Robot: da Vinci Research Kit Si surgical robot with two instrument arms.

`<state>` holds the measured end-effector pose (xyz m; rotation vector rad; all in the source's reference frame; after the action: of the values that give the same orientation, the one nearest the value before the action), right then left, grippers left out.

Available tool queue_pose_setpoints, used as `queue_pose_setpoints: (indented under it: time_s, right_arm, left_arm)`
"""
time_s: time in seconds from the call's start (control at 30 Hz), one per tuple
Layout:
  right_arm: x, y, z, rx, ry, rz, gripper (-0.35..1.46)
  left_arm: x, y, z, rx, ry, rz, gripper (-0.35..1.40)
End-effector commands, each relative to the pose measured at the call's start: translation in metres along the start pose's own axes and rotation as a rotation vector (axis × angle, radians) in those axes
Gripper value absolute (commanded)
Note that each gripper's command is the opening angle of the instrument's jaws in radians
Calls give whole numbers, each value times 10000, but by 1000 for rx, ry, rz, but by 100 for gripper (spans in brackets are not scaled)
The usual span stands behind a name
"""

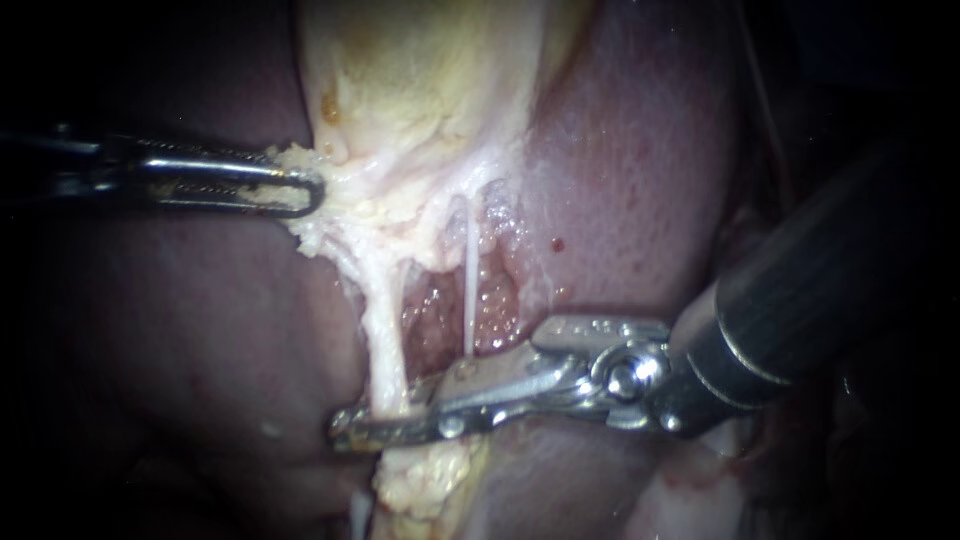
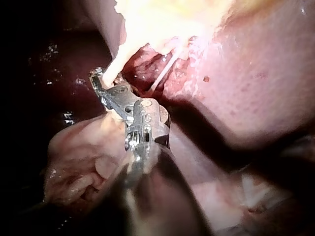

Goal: Going back first clip left tube

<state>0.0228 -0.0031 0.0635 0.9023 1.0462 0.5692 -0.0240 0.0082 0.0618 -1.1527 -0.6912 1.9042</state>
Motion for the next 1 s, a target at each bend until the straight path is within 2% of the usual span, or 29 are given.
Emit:
queue_pose_setpoints:
  time_s: [0.03,0.07,0.1,0.13,0.17,0.2,0.27,0.47,0.57,0.7,0.77,0.9,1.0]
  right_arm:
    - [0,1,0,1,0,-1,-35]
    - [0,1,0,17,-13,-24,-30]
    - [0,2,1,32,-14,-77,-13]
    - [0,3,1,42,-2,-119,5]
    - [0,3,3,51,16,-118,28]
    - [0,4,4,57,30,-117,39]
    - [1,5,6,65,46,-116,42]
    - [-3,13,9,62,45,-119,45]
    - [-7,27,11,49,51,-169,48]
    - [-13,49,8,-9,75,-274,50]
    - [-14,56,4,-17,78,-307,50]
    - [-20,62,-10,-40,88,-365,50]
    - [-23,60,-20,-81,102,-402,50]
  left_arm:
    - [0,0,0,0,0,0,-35]
    - [0,0,0,0,0,0,-35]
    - [0,0,0,0,0,0,-35]
    - [0,0,0,0,0,0,-35]
    - [0,0,0,0,0,0,-35]
    - [0,0,-1,0,0,0,-35]
    - [0,0,-1,0,0,0,-35]
    - [0,1,0,0,0,0,-35]
    - [0,1,0,0,0,0,-35]
    - [0,1,0,0,0,0,-35]
    - [0,1,0,1,0,0,-35]
    - [0,1,-1,0,0,0,-35]
    - [0,1,-1,0,0,0,-35]
